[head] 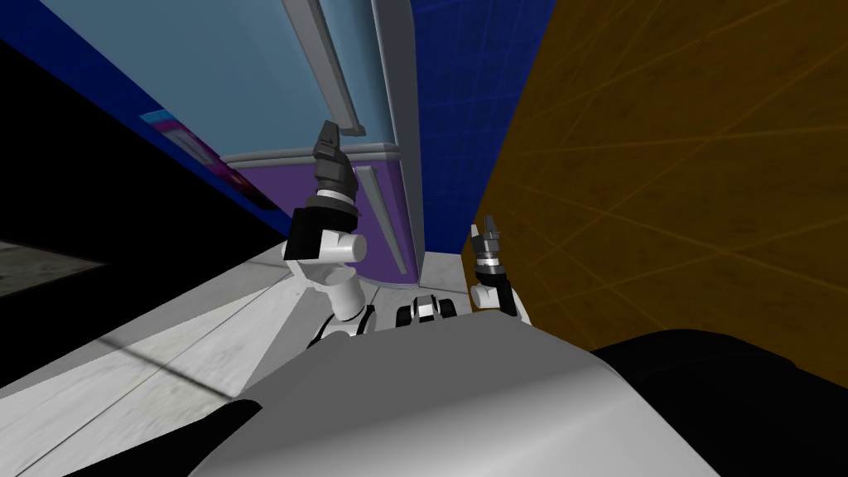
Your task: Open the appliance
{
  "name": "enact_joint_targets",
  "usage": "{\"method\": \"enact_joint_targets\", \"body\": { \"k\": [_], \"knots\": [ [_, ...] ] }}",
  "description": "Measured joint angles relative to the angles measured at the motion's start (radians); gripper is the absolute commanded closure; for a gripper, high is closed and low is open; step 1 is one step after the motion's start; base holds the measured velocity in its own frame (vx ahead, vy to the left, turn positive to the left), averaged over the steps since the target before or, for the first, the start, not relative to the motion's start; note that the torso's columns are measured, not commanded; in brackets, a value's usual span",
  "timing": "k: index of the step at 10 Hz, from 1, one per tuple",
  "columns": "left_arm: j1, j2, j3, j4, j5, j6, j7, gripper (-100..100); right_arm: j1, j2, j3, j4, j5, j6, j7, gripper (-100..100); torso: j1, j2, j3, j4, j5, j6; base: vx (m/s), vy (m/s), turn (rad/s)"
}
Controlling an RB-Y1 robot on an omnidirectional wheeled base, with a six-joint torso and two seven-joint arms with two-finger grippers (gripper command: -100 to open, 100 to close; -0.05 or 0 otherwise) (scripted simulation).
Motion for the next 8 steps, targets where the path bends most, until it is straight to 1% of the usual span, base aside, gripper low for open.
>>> {"method": "enact_joint_targets", "body": {
  "k": [2,4,5,6,8],
  "knots": [
    [-0.037,-0.038,0.0,-0.011,-0.001,0.041,-0.007,-100,0.0,0.0,0.0,0.0,0.0,0.0,0.0,0,-0.002,-0.002,0.0,-0.001,0.0,0.0,0.049,0.0,0.001],
    [-0.066,-0.082,0.004,-0.007,0.001,0.061,-0.01,-100,0.0,0.0,0.0,0.0,0.0,0.0,0.0,0,-0.002,-0.002,-0.001,-0.002,0.0,0.0,0.027,-0.008,0.003],
    [-0.074,-0.102,0.004,-0.008,0.0,0.069,-0.012,-100,0.0,0.0,0.0,0.0,0.0,0.0,0.0,0,-0.003,-0.002,-0.001,-0.003,-0.001,0.001,0.003,0.0,0.011],
    [-0.075,-0.104,0.004,-0.009,-0.001,0.069,-0.012,-100,0.0,0.0,0.0,0.0,0.0,0.0,0.0,0,-0.002,-0.002,-0.001,-0.003,0.0,0.0,0.035,0.009,0.007],
    [-0.102,-0.102,0.012,-0.023,0.0,0.106,-0.015,-100,0.0,0.0,0.0,0.0,0.0,0.0,0.0,0,0.0,-0.002,0.0,-0.001,0.001,-0.001,0.069,0.006,0.005]
  ]
}}
